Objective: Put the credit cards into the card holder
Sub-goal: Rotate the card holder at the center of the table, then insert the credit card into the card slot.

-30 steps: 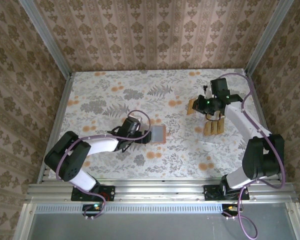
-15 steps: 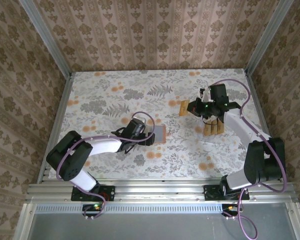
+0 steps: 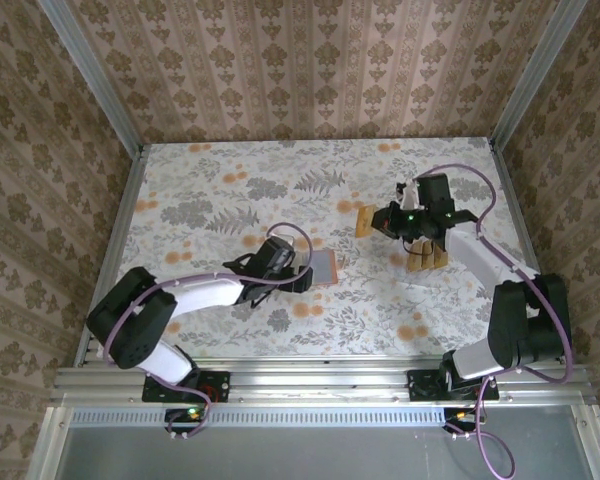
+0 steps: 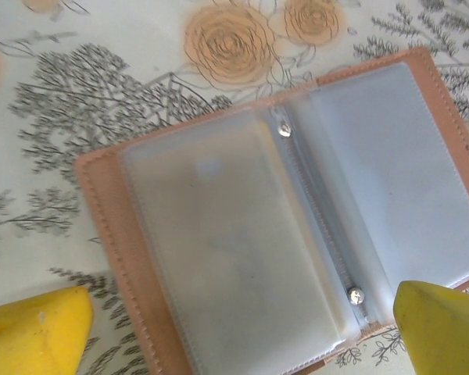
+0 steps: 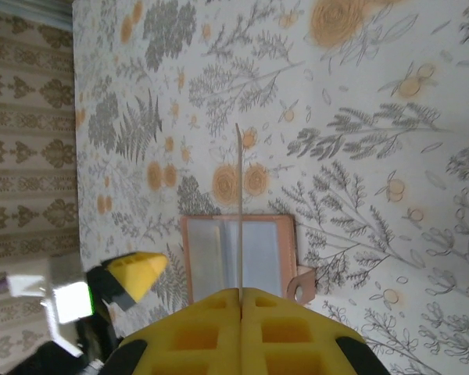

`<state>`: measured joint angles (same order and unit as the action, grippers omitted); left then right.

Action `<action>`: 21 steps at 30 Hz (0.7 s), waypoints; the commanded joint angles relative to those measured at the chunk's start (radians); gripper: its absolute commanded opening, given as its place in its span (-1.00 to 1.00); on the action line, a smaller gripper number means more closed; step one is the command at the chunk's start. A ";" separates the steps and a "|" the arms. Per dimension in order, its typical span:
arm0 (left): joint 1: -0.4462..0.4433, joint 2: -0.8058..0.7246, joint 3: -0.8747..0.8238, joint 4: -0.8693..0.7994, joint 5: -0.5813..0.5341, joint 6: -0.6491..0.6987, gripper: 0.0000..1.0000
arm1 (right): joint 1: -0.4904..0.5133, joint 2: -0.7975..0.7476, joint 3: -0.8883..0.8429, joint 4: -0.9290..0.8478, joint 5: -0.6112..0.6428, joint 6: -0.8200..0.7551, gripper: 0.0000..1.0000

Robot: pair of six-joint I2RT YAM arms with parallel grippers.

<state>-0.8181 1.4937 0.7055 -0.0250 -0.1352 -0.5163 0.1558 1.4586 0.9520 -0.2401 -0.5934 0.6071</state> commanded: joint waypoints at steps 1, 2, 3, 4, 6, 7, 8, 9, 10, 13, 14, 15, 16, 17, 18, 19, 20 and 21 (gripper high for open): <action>0.034 -0.055 0.051 -0.123 -0.057 0.020 1.00 | 0.046 0.008 -0.043 0.099 -0.041 0.001 -1.00; 0.045 -0.054 0.066 -0.155 -0.061 0.032 1.00 | 0.063 0.013 -0.057 0.131 -0.042 0.007 -1.00; 0.051 -0.053 0.077 -0.180 -0.065 0.043 1.00 | 0.077 0.018 -0.073 0.162 -0.044 0.017 -1.00; 0.059 -0.048 0.091 -0.202 -0.074 0.055 1.00 | 0.091 0.025 -0.087 0.196 -0.042 0.026 -1.00; 0.072 -0.039 0.105 -0.237 -0.082 0.073 1.00 | 0.120 0.038 -0.117 0.264 -0.031 0.048 -1.00; 0.079 -0.035 0.107 -0.244 -0.082 0.079 1.00 | 0.136 0.045 -0.136 0.309 -0.029 0.061 -1.00; 0.083 -0.032 0.108 -0.252 -0.081 0.084 1.00 | 0.153 0.052 -0.152 0.351 -0.025 0.073 -1.00; 0.084 -0.031 0.107 -0.257 -0.083 0.084 1.00 | 0.165 0.057 -0.169 0.381 -0.016 0.084 -1.00; 0.086 -0.029 0.104 -0.260 -0.082 0.086 1.00 | 0.179 0.067 -0.182 0.414 -0.015 0.089 -1.00; 0.086 -0.026 0.087 -0.255 -0.079 0.077 1.00 | 0.226 0.092 -0.201 0.455 0.022 0.096 -1.00; 0.086 -0.026 0.078 -0.249 -0.076 0.073 1.00 | 0.243 0.099 -0.204 0.463 0.034 0.095 -1.00; 0.086 -0.023 0.071 -0.244 -0.074 0.069 1.00 | 0.255 0.108 -0.208 0.474 0.042 0.095 -1.00; 0.086 -0.021 0.066 -0.238 -0.074 0.063 1.00 | 0.268 0.116 -0.216 0.495 0.046 0.098 -1.00; 0.086 -0.019 0.059 -0.231 -0.075 0.058 1.00 | 0.277 0.124 -0.226 0.519 0.050 0.105 -1.00; 0.086 -0.016 0.054 -0.225 -0.073 0.054 1.00 | 0.283 0.131 -0.238 0.548 0.049 0.116 -1.00; 0.085 -0.012 0.051 -0.219 -0.073 0.052 1.00 | 0.286 0.141 -0.253 0.587 0.042 0.130 -1.00; 0.085 -0.008 0.047 -0.215 -0.072 0.049 1.00 | 0.286 0.150 -0.275 0.652 0.027 0.151 -1.00; 0.085 -0.003 0.045 -0.210 -0.070 0.048 1.00 | 0.286 0.161 -0.291 0.696 0.024 0.167 -1.00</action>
<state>-0.7372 1.4696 0.7685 -0.2382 -0.1989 -0.4599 0.4400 1.5894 0.7044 0.2920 -0.5770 0.7235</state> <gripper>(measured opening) 0.999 0.040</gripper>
